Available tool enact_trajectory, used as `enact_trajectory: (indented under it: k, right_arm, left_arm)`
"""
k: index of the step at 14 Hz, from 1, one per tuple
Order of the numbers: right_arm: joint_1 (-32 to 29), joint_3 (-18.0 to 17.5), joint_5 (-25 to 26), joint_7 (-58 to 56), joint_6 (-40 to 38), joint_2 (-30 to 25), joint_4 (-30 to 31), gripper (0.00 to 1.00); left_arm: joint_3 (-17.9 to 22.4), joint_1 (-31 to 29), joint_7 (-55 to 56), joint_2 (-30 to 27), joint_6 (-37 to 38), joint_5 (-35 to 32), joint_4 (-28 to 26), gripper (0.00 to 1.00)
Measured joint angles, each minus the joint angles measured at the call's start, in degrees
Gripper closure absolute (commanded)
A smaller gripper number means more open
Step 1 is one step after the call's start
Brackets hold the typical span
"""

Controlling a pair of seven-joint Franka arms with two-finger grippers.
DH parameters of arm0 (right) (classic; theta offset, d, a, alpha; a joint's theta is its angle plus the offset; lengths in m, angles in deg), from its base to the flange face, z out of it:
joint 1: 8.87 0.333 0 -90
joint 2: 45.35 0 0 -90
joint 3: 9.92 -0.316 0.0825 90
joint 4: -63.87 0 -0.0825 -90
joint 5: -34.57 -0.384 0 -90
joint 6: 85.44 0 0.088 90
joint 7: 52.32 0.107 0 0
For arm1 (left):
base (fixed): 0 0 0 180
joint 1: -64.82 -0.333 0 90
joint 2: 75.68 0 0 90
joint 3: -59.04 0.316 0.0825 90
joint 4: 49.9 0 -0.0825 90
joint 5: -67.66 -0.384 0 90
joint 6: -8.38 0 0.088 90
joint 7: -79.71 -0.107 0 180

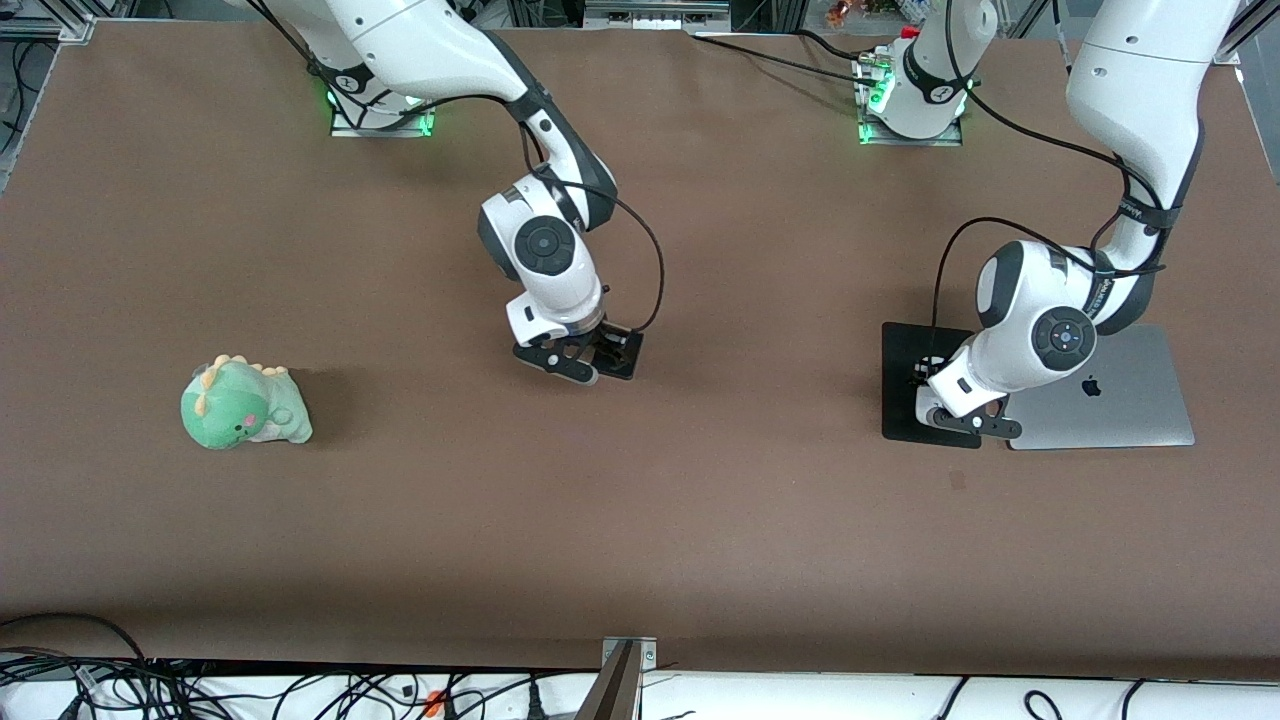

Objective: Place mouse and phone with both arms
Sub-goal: 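Lower the mouse onto the pad while the right gripper grasps the phone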

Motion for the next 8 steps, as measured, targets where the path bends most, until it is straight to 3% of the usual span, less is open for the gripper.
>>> enact_trajectory:
  k: [1, 6, 7, 8]
  right_arm:
    - [0.73, 0.00, 0.00, 0.50, 0.61, 0.80, -0.30, 0.00]
    - [2.85, 0.01, 0.00, 1.64, 3.10, 3.21, -0.83, 0.00]
    - [2.95, 0.01, 0.00, 1.64, 3.35, 3.40, -0.84, 0.10]
    - [3.05, 0.01, 0.00, 1.64, 3.69, 3.64, -0.85, 0.28]
  left_arm:
    - [-0.04, -0.02, -0.01, 0.02, -0.58, 0.00, -0.61, 0.00]
    - [-0.21, -0.16, -0.03, -0.99, -0.59, 0.00, -0.74, 0.00]
    - [-0.28, -0.17, -0.03, -2.04, 0.47, 0.00, -0.44, 0.00]
    - [-0.51, -0.16, -0.03, -3.51, 2.94, 0.00, 0.36, 0.00]
